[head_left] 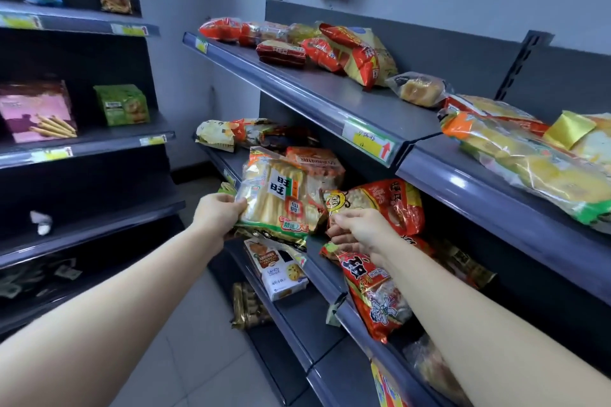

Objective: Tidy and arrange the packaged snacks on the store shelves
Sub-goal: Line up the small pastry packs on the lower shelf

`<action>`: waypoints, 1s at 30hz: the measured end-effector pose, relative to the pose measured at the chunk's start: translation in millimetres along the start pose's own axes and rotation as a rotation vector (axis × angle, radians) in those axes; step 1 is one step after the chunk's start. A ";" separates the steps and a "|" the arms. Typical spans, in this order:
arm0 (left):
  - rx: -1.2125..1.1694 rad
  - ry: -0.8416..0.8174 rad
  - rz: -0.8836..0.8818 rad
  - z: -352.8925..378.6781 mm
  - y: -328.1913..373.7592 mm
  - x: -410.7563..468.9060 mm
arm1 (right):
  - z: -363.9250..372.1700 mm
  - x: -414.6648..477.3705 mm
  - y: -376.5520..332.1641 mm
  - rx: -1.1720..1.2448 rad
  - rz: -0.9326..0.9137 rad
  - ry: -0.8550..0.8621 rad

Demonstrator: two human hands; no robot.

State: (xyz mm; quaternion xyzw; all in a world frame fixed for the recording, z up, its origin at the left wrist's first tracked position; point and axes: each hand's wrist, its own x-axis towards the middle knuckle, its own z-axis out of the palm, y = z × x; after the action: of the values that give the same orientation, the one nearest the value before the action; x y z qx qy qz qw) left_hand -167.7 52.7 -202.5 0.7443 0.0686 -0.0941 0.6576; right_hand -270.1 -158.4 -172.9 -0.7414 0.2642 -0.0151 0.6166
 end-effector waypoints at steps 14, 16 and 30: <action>0.057 0.046 -0.030 6.1 -37.3 96.0 | 36.9 113.0 52.6 0.015 0.180 0.071; 0.089 0.036 -0.042 4.3 -45.7 112.4 | 44.8 126.8 59.8 0.024 0.210 0.097; 0.065 -0.161 -0.186 4.2 -63.7 207.8 | 80.3 238.6 82.6 0.378 0.456 0.305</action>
State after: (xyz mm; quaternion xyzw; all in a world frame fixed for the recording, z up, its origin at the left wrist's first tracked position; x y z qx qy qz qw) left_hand 19.9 52.0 -312.4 0.7458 0.0813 -0.2164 0.6247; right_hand -67.8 -191.8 -340.6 -0.5249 0.5050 -0.0365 0.6842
